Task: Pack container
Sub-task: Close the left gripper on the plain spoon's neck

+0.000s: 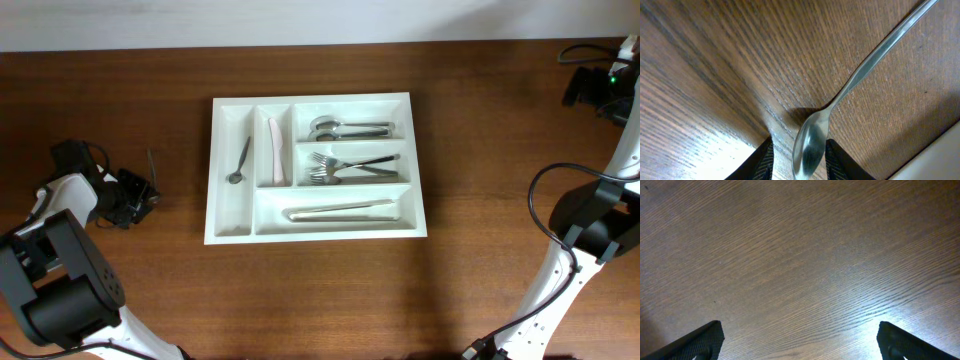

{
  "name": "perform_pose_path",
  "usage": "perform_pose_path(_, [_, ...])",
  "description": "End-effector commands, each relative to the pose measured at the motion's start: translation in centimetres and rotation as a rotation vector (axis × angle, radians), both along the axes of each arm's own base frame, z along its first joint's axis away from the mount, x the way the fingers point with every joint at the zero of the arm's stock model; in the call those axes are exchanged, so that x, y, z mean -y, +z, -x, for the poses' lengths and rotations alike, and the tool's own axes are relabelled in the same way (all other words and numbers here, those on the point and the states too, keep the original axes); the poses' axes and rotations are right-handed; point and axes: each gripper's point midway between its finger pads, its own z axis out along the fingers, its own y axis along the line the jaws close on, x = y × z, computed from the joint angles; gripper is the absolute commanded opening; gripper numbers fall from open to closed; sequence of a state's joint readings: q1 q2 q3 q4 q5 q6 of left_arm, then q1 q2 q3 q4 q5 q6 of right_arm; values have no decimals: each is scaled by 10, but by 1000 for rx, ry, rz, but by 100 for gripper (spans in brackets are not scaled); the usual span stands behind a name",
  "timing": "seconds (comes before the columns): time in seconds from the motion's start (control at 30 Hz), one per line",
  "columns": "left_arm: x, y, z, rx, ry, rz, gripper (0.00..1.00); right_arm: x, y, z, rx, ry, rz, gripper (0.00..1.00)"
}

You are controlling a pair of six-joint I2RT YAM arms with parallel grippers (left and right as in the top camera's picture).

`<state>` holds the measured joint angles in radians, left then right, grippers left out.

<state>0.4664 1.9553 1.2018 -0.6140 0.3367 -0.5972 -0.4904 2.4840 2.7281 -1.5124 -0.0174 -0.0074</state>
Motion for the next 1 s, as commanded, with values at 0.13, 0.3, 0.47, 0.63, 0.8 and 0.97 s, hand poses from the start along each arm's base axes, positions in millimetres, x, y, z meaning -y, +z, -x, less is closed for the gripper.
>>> perform_pose_path(0.13, [0,-15,8,-27,-7,3,35,2,18,4,32,-8,16,98])
perform_pose_path(0.3, [3,-14,6,-15,-11,19,34,2,18,4,32,-8,16,99])
perform_pose_path(0.47, [10,-11,2,8,-20,64,34,2,18,4,32,-8,16,98])
perform_pose_path(0.63, [12,-11,4,3,-21,74,34,2,18,4,32,-8,16,99])
perform_pose_path(0.8, [12,-11,4,2,-21,74,28,2,18,4,32,-8,16,99])
perform_pose_path(0.97, [12,-11,4,1,-20,71,26,2,18,4,32,-8,16,99])
